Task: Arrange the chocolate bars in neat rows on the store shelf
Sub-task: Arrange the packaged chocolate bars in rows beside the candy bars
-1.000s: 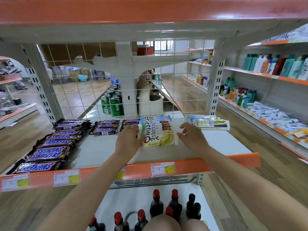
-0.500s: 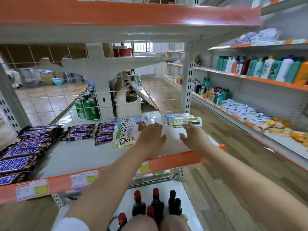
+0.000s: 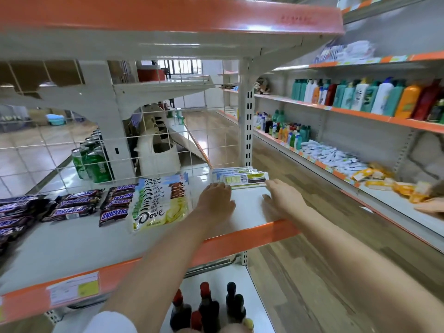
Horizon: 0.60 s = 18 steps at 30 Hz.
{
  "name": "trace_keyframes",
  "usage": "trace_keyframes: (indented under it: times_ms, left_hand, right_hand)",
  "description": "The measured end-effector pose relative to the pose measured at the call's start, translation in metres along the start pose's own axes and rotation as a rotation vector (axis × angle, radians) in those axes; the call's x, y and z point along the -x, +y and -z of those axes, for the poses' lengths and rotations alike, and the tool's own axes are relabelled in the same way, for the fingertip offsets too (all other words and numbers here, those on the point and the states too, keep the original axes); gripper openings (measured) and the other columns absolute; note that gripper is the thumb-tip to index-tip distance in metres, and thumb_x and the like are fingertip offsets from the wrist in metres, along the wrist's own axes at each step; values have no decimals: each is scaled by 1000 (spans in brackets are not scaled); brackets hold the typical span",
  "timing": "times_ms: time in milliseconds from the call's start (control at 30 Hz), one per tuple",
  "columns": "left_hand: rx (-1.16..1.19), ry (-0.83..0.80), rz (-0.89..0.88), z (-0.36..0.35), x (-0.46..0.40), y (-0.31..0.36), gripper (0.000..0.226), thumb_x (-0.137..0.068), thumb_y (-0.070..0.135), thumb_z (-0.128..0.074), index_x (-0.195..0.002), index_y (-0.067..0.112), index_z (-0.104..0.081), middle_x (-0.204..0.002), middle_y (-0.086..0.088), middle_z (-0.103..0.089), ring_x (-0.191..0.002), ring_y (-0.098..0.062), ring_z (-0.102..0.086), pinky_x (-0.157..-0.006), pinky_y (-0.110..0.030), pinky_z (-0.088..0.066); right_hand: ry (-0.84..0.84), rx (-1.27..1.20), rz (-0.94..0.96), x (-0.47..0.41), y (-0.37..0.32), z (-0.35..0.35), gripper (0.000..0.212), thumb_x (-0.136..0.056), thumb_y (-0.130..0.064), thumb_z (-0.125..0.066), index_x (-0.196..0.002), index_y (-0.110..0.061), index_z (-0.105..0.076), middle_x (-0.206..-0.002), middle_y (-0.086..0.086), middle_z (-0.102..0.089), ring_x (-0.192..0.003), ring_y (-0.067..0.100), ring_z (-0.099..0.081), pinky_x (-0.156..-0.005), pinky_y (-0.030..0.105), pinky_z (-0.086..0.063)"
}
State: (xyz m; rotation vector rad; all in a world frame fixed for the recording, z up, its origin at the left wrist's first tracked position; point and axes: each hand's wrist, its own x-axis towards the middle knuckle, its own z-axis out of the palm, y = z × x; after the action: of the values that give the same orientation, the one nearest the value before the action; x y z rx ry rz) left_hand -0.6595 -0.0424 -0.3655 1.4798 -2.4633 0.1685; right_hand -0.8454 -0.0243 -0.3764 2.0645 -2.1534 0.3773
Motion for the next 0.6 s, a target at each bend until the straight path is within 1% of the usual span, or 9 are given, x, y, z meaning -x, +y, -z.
trace_keyframes:
  times_ms: [200,267,333,367,433,533,600]
  left_hand:
    - [-26,1,-2,-4,-20,0,39,-94,27,-44,-125,3,-48,-129,-12,-53,-118,-25,-49,-98,-31,-40]
    - [-28,-8,-3,-7,-26,-1,39,-94,28,-45,-124,3,-49,-127,-13,-53,-116,-26,-50,-97,-31,-41]
    - [-24,-14,-6,-10,-31,-2,39,-94,28,-45,-123,3,-50,-125,-13,-54,-115,-26,-50,-96,-31,-41]
    - [-20,-17,-9,-11,-33,-3,39,-94,28,-45,-123,3,-50,-125,-14,-54,-115,-26,-50,-96,-31,-41]
    - [-15,-13,-16,-13,-38,-4,39,-94,28,-45,-122,3,-49,-125,-13,-54,-115,-26,-50,-96,-31,-41]
    - [-7,8,-17,-16,-46,-8,38,-93,28,-44,-122,4,-49,-124,-12,-54,-116,-26,-49,-96,-30,-40]
    - [-3,8,-11,-19,-50,-11,38,-93,29,-44,-122,4,-49,-124,-12,-54,-116,-26,-48,-96,-31,-39]
  right_hand:
    - [-2,49,41,-19,7,-6,30,-93,-26,-47,-117,-7,-50,-117,11,-54,-106,31,-54,-80,37,-44]
    - [6,109,96,-27,8,-7,25,-92,-19,-46,-112,-5,-51,-114,12,-55,-105,32,-54,-75,34,-41]
    - [16,170,175,-36,10,-9,19,-89,-11,-45,-106,-4,-52,-110,14,-57,-101,32,-55,-69,33,-34]
    - [16,190,212,-41,10,-11,18,-88,-9,-45,-104,-5,-53,-108,14,-57,-100,33,-56,-68,33,-33]
    - [15,216,255,-52,11,-14,17,-87,-9,-46,-103,-6,-52,-108,13,-57,-99,33,-56,-68,33,-33]
    - [20,253,276,-66,6,-16,17,-88,-10,-46,-104,-7,-50,-109,11,-56,-100,31,-55,-66,32,-30]
    - [21,290,294,-71,1,-16,14,-89,-8,-45,-102,-9,-48,-109,9,-54,-101,30,-53,-65,31,-27]
